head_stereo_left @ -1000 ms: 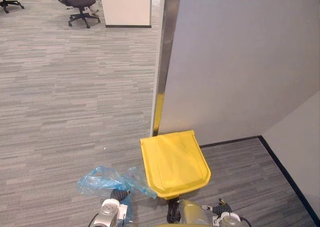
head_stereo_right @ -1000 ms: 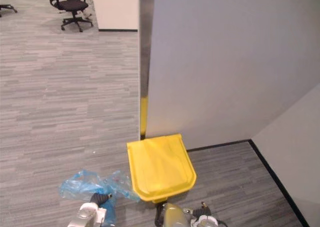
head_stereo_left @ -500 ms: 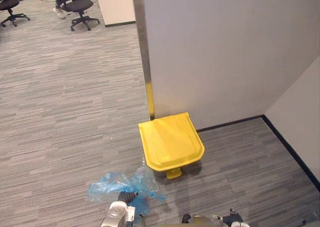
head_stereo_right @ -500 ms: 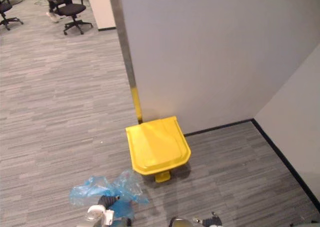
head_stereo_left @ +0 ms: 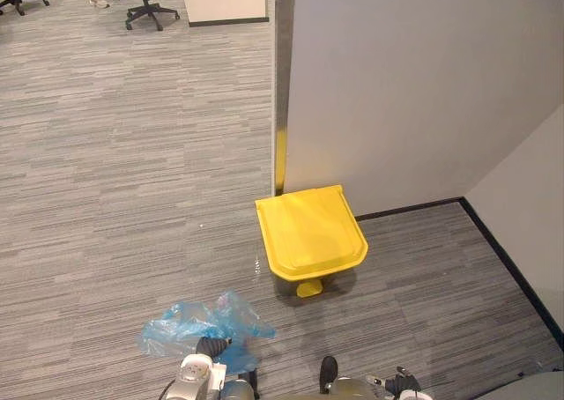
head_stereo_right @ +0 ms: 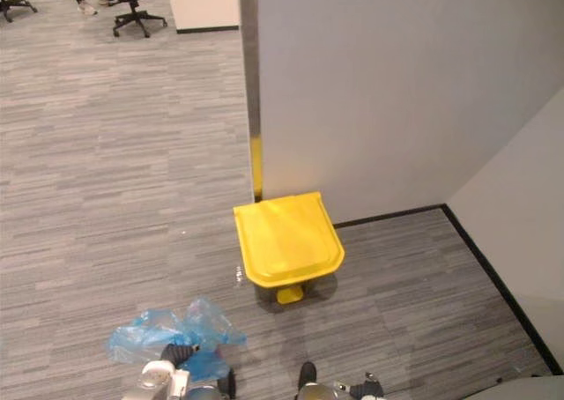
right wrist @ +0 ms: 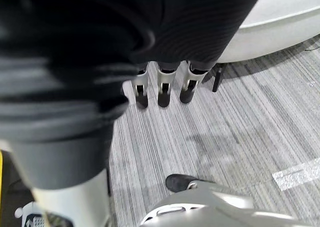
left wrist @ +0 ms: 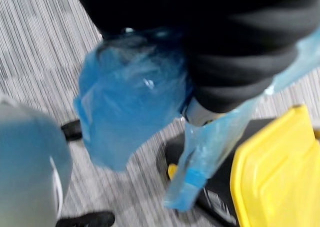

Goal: Gather rubbish on tea table into small bin, then transfer packed bag to large trash can.

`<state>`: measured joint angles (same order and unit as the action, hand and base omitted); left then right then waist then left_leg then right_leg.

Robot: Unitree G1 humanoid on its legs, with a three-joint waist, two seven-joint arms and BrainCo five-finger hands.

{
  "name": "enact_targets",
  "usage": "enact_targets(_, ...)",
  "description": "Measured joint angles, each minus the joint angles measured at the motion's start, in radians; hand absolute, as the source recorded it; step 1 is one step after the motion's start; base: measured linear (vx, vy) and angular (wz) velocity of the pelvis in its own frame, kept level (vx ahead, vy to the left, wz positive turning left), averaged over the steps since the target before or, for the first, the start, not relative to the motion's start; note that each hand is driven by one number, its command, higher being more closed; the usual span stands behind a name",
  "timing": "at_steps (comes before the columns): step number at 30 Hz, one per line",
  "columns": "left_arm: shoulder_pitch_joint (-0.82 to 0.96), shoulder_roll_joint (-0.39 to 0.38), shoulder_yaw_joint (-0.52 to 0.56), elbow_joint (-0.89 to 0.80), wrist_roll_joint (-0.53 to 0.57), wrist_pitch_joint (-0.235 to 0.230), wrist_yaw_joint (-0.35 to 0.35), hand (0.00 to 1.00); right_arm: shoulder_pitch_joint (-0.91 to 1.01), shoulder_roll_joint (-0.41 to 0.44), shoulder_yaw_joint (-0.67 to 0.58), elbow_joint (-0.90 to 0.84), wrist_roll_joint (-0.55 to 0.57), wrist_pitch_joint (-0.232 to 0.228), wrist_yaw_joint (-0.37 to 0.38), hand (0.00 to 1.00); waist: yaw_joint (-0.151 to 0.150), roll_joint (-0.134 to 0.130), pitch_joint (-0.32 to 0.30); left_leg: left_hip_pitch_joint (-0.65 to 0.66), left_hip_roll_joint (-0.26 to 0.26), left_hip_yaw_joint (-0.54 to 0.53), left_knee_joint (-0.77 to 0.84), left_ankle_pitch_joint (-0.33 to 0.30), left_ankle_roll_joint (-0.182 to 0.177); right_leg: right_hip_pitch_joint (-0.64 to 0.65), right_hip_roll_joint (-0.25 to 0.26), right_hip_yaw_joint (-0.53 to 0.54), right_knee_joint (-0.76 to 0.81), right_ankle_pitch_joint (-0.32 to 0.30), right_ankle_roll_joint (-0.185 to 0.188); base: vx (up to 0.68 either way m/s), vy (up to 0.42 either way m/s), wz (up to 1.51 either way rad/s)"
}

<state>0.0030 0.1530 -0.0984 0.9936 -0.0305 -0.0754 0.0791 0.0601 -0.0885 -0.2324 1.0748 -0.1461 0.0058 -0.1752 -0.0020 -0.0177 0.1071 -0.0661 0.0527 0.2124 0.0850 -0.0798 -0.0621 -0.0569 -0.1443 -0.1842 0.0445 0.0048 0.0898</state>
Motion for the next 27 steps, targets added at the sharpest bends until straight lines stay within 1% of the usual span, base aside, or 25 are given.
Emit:
enact_targets(2,0.004,0.003,0.001,0.0,0.0,0.0,0.002,1.0,-0.003,0.0,0.0,0.0,0.0,-0.001,0.0,0.0,0.001,-0.001,-0.001,0.004,0.0,0.002,0.007,-0.004,0.0,0.006,0.0,0.004,-0.001,-0.004,0.005,0.1,0.036,-0.03)
enact_targets(4,0.008,0.007,0.001,0.001,0.008,0.0,0.004,1.0,-0.005,0.001,0.0,0.0,0.0,-0.001,0.0,0.0,0.001,-0.001,-0.001,-0.002,0.007,0.003,0.046,-0.021,0.009,0.005,0.004,0.009,0.004,-0.002,0.007,0.17,0.011,-0.06)
enact_targets(6,0.011,0.007,0.002,0.002,0.008,0.0,0.004,1.0,-0.005,-0.001,0.0,0.0,0.0,-0.001,0.0,0.0,0.003,0.0,0.001,-0.007,0.015,0.011,0.087,-0.048,0.011,0.005,0.008,0.015,0.017,-0.011,0.01,0.12,0.008,-0.17)
enact_targets(7,0.011,0.007,0.003,0.002,0.008,0.0,0.003,1.0,-0.014,-0.002,0.0,0.0,0.0,-0.001,0.0,0.0,0.003,0.004,0.003,-0.019,0.026,0.016,0.15,-0.091,0.013,-0.001,0.01,0.023,0.059,-0.041,0.014,0.12,0.034,-0.2)
enact_targets(9,0.005,0.008,0.003,0.002,0.008,0.0,0.002,1.0,-0.024,-0.003,0.0,-0.001,0.001,-0.002,0.001,0.0,-0.001,0.009,0.008,-0.041,0.042,0.025,0.25,-0.156,0.018,-0.034,0.004,0.033,0.173,-0.102,0.029,0.11,0.052,-0.17)
enact_targets(10,-0.003,0.007,0.003,0.002,0.008,0.0,0.002,1.0,-0.035,-0.004,0.0,-0.001,0.001,-0.002,0.001,0.0,-0.001,0.01,0.025,-0.042,0.056,0.025,0.299,-0.191,0.025,-0.062,-0.003,0.044,0.275,-0.13,0.045,0.04,0.059,-0.14)
enact_targets(11,-0.01,0.008,0.004,0.002,0.008,0.0,0.001,1.0,-0.044,0.0,-0.001,-0.005,0.004,-0.002,0.002,0.0,-0.001,0.009,0.038,-0.029,0.058,0.024,0.315,-0.217,0.036,-0.098,-0.019,0.043,0.389,-0.137,0.059,0.03,0.061,-0.13)
enact_targets(12,-0.017,0.009,0.005,0.001,0.008,0.0,0.0,1.0,-0.047,0.0,-0.001,-0.012,0.01,-0.005,0.003,0.0,-0.006,0.002,0.049,-0.011,0.055,0.023,0.324,-0.237,0.049,-0.155,-0.035,0.039,0.519,-0.127,0.081,0.07,0.065,0.01)
enact_targets(13,-0.021,0.009,0.004,0.0,0.008,0.0,0.0,1.0,-0.051,-0.002,-0.001,-0.027,0.015,-0.008,0.003,0.0,-0.007,0.003,0.066,0.003,0.061,0.021,0.349,-0.26,0.057,-0.226,-0.041,0.029,0.609,-0.178,0.091,0.11,0.042,-0.02)
enact_targets(14,-0.026,0.008,0.004,0.0,0.008,0.0,0.001,1.0,-0.044,0.004,-0.001,-0.042,0.024,-0.009,0.002,0.0,-0.007,-0.009,0.076,0.017,0.072,0.024,0.377,-0.288,0.059,-0.253,-0.027,0.019,0.593,-0.198,0.059,0.16,0.011,-0.01)
enact_targets(15,-0.029,0.01,0.004,0.0,0.008,0.001,0.001,1.0,-0.041,0.009,-0.001,-0.053,0.03,-0.012,0.002,0.0,-0.005,-0.012,0.081,0.02,0.083,0.024,0.408,-0.312,0.057,-0.279,-0.017,0.003,0.573,-0.197,0.048,0.12,-0.027,-0.11)
enact_targets(16,-0.031,0.01,0.004,0.0,0.008,0.0,0.001,1.0,-0.035,0.016,-0.003,-0.077,0.032,-0.014,0.002,0.0,-0.004,-0.016,0.084,0.024,0.096,0.029,0.452,-0.346,0.056,-0.324,-0.001,-0.02,0.515,-0.177,0.033,0.17,-0.04,-0.09)
enact_targets(17,-0.033,0.01,0.003,0.0,0.008,0.001,0.001,1.0,-0.034,0.019,-0.006,-0.083,0.032,-0.015,0.002,0.0,-0.004,-0.018,0.086,0.028,0.099,0.032,0.467,-0.358,0.054,-0.342,0.004,-0.026,0.488,-0.163,0.027,0.2,-0.048,-0.08)
enact_targets(18,-0.047,0.008,0.0,0.0,0.008,0.001,0.001,1.0,-0.032,0.027,-0.022,-0.104,0.034,-0.017,0.003,0.0,-0.009,-0.019,0.099,0.036,0.106,0.037,0.513,-0.386,0.04,-0.379,0.011,-0.052,0.387,-0.108,0.026,0.23,-0.078,0.07)
enact_targets(19,-0.07,-0.005,0.003,-0.001,0.008,0.0,0.003,1.0,-0.032,0.035,-0.037,-0.118,0.034,-0.014,0.003,0.0,-0.009,-0.022,0.122,0.04,0.115,0.041,0.562,-0.414,0.026,-0.372,0.015,-0.079,0.322,-0.073,0.037,0.15,-0.061,0.16)
enact_targets(20,-0.076,-0.008,0.003,-0.001,0.008,0.0,0.004,1.0,-0.031,0.036,-0.039,-0.119,0.034,-0.012,0.002,0.0,-0.01,-0.022,0.126,0.042,0.12,0.041,0.583,-0.426,0.023,-0.362,0.018,-0.082,0.309,-0.071,0.036,0.24,-0.119,0.22)
enact_targets(21,-0.102,-0.02,0.018,-0.001,0.008,-0.001,0.004,1.0,-0.027,0.036,-0.046,-0.116,0.034,-0.002,-0.001,0.0,0.002,-0.02,0.143,0.07,0.135,0.033,0.599,-0.461,-0.007,-0.338,0.028,-0.084,0.314,-0.067,0.031,0.27,-0.13,0.15)
enact_targets(22,-0.114,-0.029,0.03,-0.002,0.008,-0.002,0.003,1.0,-0.036,0.033,-0.053,-0.12,0.033,-0.002,-0.001,0.0,0.004,-0.007,0.157,0.076,0.146,0.028,0.596,-0.462,-0.009,-0.336,0.033,-0.092,0.329,-0.076,0.031,0.36,-0.2,0.28)
enact_targets(23,-0.131,-0.035,0.036,-0.002,0.008,-0.002,0.003,1.0,-0.039,0.037,-0.075,-0.121,0.031,-0.001,0.0,0.0,0.002,-0.001,0.163,0.086,0.149,0.019,0.559,-0.466,-0.016,-0.346,0.034,-0.102,0.358,-0.074,0.018,0.25,-0.157,0.3)
enact_targets(24,-0.133,-0.035,0.038,-0.005,0.009,-0.002,0.0,1.0,-0.038,0.039,-0.084,-0.12,0.031,0.002,-0.001,0.0,0.003,-0.002,0.164,0.106,0.152,0.01,0.527,-0.472,-0.027,-0.347,0.034,-0.11,0.383,-0.08,-0.002,0.25,-0.188,0.3)
enact_targets(25,-0.127,-0.033,0.045,-0.007,0.01,-0.002,-0.003,1.0,-0.033,0.038,-0.084,-0.12,0.03,0.002,-0.001,0.0,0.006,0.0,0.162,0.133,0.16,0.005,0.496,-0.474,-0.034,-0.344,0.038,-0.12,0.41,-0.097,-0.025,0.26,-0.192,0.22)
enact_targets(26,-0.124,-0.029,0.065,-0.007,0.014,0.0,-0.006,1.0,-0.022,0.039,-0.084,-0.121,0.027,0.001,0.001,0.0,0.007,0.0,0.154,0.164,0.177,-0.006,0.449,-0.468,-0.05,-0.339,0.045,-0.137,0.44,-0.125,-0.045,0.26,-0.19,0.22)
enact_targets(27,-0.125,-0.027,0.077,-0.009,0.02,-0.001,-0.006,1.0,-0.018,0.04,-0.084,-0.121,0.027,0.001,0.001,0.0,0.006,-0.002,0.15,0.177,0.182,-0.011,0.427,-0.463,-0.058,-0.337,0.049,-0.142,0.446,-0.141,-0.05,0.26,-0.17,0.36)
